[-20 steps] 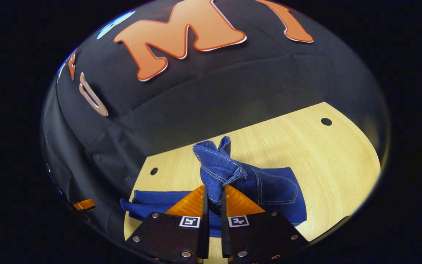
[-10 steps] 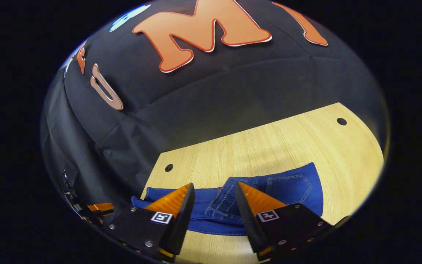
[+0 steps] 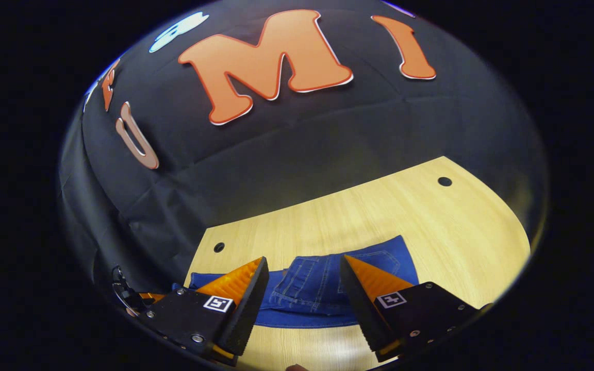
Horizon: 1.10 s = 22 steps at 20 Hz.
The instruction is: Grasp the waist and the cuffs of the jeans and fold them to make the two legs overlap; first hold the waist and fold one-third of the jeans toward the cuffs, then hold the cuffs and fold the remaining one-third in the same direction to finish folding.
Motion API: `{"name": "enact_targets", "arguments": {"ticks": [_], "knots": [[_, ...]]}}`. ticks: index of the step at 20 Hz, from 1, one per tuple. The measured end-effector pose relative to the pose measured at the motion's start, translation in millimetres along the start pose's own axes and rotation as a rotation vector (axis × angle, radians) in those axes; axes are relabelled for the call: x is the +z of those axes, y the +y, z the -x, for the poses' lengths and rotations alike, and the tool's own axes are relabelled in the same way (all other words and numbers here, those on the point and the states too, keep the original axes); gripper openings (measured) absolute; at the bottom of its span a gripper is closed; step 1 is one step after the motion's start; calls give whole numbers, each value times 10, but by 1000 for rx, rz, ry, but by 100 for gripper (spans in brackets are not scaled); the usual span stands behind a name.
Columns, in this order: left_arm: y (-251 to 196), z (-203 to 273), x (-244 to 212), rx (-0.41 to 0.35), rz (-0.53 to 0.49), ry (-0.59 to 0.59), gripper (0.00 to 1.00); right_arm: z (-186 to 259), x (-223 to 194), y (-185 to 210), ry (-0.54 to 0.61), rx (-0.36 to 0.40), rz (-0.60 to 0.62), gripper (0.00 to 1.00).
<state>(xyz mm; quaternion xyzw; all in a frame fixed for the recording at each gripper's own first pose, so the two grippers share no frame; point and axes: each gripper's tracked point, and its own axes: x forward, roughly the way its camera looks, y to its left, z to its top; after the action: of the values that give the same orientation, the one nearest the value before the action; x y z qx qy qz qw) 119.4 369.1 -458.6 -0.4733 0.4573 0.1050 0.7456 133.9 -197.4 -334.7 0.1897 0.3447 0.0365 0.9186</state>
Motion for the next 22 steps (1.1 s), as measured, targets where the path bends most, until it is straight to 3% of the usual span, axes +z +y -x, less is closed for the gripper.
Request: {"name": "enact_targets", "arguments": {"ticks": [4,10,16,18,20,21,22], "knots": [[-22,-181,76,-104,80,-2,93,78,53,-73,-18,-43,-25,87],[-311,-412,39,-262,132,24,89,185,84,-95,-9,-36,-46,87],[-669,-737,58,-331,122,-4,93,286,80,-255,-1,-62,-14,87],[-769,-801,113,-348,160,-17,82,334,110,-355,-8,-76,-9,87],[-826,-796,130,-336,159,-45,56,364,142,-446,-18,-86,-15,86],[-815,-805,110,-319,123,-58,30,372,172,-466,-23,-77,-19,86],[-831,-729,94,-313,80,-68,30,388,190,-504,-26,-79,-23,86]]}}
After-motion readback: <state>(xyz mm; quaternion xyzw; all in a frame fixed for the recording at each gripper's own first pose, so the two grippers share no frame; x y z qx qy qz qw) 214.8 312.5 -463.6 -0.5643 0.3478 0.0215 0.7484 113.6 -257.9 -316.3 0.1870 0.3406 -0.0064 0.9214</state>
